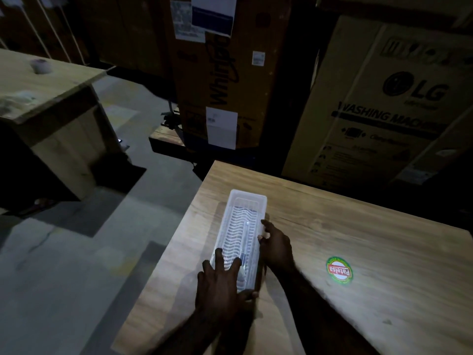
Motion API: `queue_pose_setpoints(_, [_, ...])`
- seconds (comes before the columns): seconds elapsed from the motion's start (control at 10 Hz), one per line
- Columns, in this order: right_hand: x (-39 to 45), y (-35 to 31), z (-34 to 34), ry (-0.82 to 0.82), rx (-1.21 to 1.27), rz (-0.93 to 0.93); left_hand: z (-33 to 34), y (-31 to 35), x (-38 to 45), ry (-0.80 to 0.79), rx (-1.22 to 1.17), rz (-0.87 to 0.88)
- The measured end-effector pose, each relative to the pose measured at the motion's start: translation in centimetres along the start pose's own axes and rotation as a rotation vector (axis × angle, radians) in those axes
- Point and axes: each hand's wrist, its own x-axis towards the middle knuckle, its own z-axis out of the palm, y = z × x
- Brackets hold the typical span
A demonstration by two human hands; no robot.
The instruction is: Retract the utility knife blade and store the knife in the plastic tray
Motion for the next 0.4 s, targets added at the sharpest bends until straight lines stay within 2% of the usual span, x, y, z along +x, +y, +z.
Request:
queue_pose_setpoints(0.2, [0.4, 0.6, -0.1, -0.185, -0.266, -0.102, 0.0, -0.1, -0.1, 0.006, 0.020, 0.022])
queue_pose_setpoints(0.3, [0.4, 0.7, -0.5, -0.210, -0.304, -0.099, 0.2, -0.2, -0.1, 0.008, 0.035, 0.006])
queue_pose_setpoints(0.4, [-0.2, 1.1, -1.0, -0.164, -0.232, -0.154, 0.2, -0.3, -0.1, 0.073, 0.090, 0.020])
